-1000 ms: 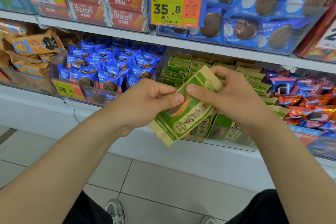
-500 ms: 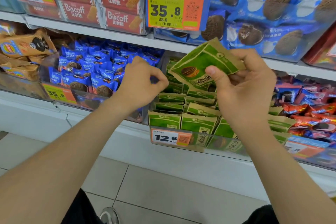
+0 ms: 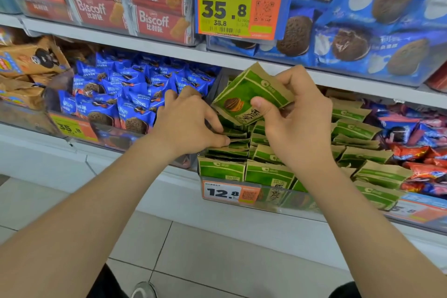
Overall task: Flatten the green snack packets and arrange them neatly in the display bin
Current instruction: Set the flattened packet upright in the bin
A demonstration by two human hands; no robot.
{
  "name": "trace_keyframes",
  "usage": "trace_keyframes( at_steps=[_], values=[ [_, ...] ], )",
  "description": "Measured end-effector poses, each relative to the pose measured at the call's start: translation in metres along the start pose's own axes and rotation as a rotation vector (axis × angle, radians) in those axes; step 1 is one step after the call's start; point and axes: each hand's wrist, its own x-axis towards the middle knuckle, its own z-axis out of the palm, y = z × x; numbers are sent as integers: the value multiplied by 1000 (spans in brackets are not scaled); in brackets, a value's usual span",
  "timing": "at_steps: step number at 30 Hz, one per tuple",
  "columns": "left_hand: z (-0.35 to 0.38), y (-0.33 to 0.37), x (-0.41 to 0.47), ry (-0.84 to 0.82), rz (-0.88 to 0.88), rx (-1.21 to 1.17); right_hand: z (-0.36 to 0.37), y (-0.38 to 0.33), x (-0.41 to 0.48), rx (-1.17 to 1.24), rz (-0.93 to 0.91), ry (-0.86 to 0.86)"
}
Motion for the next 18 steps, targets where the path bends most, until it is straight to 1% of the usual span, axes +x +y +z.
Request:
trace_keyframes(
  at_steps=[5,8,11,14,16,18],
  values=[
    [-1,6,-3,95,-25,15,2,5,2,-150,4,-128],
    [0,6,-3,95,-4,1,5,2,1,-273,-46,-202],
    [-2,7,-6,74,16,45,13,1,3,-376,-89,-275],
    [-2,9,-9,59,11,103,22,-2,10,-421,-76,-333],
    [1,9,-10,67,17,118,31,-2,18,-506,-60,-405],
    [5,9,-11,86,22,110,38,-2,26,-596,-12,-439]
  ],
)
